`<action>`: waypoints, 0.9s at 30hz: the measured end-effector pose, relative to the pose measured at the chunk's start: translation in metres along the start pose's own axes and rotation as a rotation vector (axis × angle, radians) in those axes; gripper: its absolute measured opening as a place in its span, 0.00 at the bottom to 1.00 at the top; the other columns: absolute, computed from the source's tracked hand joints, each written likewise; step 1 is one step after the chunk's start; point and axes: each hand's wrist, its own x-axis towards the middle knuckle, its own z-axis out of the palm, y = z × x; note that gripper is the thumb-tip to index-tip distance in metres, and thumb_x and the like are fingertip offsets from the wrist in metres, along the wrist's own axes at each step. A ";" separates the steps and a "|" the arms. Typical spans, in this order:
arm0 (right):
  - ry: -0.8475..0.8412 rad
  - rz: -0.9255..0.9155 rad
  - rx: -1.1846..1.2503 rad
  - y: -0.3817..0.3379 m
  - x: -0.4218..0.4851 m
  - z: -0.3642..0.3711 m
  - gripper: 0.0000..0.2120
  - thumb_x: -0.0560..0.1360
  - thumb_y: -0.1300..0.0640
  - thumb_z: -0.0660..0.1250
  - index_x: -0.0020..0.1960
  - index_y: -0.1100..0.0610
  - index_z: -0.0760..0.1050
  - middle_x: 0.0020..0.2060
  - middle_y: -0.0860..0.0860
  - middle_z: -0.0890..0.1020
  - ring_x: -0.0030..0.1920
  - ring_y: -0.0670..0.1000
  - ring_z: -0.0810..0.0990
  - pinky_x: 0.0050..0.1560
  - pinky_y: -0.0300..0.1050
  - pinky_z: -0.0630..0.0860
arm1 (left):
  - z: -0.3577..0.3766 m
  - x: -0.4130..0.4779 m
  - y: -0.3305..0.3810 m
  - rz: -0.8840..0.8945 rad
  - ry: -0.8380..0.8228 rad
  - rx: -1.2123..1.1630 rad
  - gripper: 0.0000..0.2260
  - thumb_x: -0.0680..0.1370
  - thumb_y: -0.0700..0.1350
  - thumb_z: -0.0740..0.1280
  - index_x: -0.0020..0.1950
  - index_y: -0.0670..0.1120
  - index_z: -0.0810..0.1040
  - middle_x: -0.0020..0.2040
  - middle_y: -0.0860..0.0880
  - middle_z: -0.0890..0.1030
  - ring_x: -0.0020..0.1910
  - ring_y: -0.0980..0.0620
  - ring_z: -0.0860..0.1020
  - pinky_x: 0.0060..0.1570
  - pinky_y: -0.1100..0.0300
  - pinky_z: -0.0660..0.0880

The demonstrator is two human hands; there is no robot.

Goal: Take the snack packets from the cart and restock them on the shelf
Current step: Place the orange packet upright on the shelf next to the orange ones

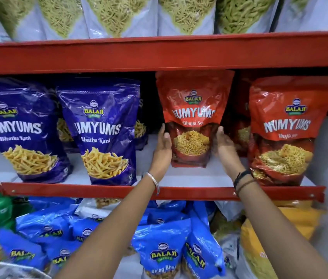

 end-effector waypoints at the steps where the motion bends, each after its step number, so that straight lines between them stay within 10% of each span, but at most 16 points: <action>1: -0.048 0.057 -0.003 0.002 -0.004 0.001 0.32 0.62 0.23 0.53 0.53 0.43 0.76 0.56 0.47 0.78 0.57 0.51 0.76 0.63 0.53 0.71 | 0.001 -0.003 -0.003 -0.041 -0.088 0.008 0.22 0.76 0.64 0.46 0.71 0.66 0.51 0.71 0.60 0.61 0.69 0.54 0.63 0.67 0.57 0.61; 11: -0.003 0.115 -0.039 -0.003 -0.036 -0.003 0.36 0.65 0.24 0.47 0.55 0.48 0.76 0.57 0.67 0.78 0.60 0.64 0.76 0.62 0.64 0.73 | -0.010 -0.024 0.004 -0.196 -0.293 0.058 0.29 0.57 0.81 0.41 0.57 0.80 0.55 0.73 0.51 0.66 0.68 0.45 0.68 0.70 0.41 0.63; 14: -0.033 0.131 0.033 -0.006 -0.053 -0.012 0.40 0.67 0.27 0.49 0.64 0.55 0.72 0.63 0.61 0.76 0.61 0.57 0.76 0.58 0.52 0.76 | -0.017 -0.037 0.005 -0.206 -0.324 0.054 0.28 0.55 0.82 0.42 0.52 0.83 0.59 0.49 0.55 0.76 0.51 0.48 0.73 0.60 0.50 0.69; 16: -0.059 0.123 0.062 -0.006 -0.064 -0.018 0.40 0.67 0.28 0.49 0.65 0.56 0.71 0.64 0.57 0.76 0.61 0.54 0.76 0.56 0.49 0.76 | -0.023 -0.048 0.009 -0.214 -0.347 0.050 0.28 0.54 0.82 0.42 0.51 0.82 0.63 0.39 0.60 0.63 0.48 0.49 0.68 0.58 0.54 0.68; 22: -0.050 0.099 0.042 -0.011 -0.093 -0.029 0.31 0.71 0.31 0.48 0.54 0.50 0.77 0.59 0.56 0.79 0.57 0.53 0.78 0.54 0.50 0.77 | -0.034 -0.076 0.028 -0.208 -0.392 0.019 0.35 0.56 0.81 0.42 0.58 0.75 0.66 0.43 0.54 0.70 0.51 0.47 0.67 0.59 0.52 0.69; 25: -0.026 0.094 0.037 -0.011 -0.100 -0.026 0.34 0.72 0.32 0.49 0.61 0.56 0.74 0.62 0.57 0.77 0.59 0.54 0.77 0.60 0.54 0.76 | -0.037 -0.085 0.037 -0.181 -0.386 0.041 0.37 0.62 0.77 0.41 0.66 0.66 0.64 0.72 0.46 0.66 0.69 0.45 0.67 0.68 0.50 0.68; 27: 0.000 0.106 0.009 -0.018 -0.105 -0.020 0.35 0.72 0.32 0.50 0.64 0.58 0.72 0.64 0.61 0.75 0.62 0.59 0.75 0.64 0.59 0.73 | -0.040 -0.091 0.043 -0.190 -0.357 0.058 0.35 0.67 0.73 0.42 0.69 0.62 0.63 0.74 0.46 0.63 0.69 0.44 0.68 0.68 0.52 0.68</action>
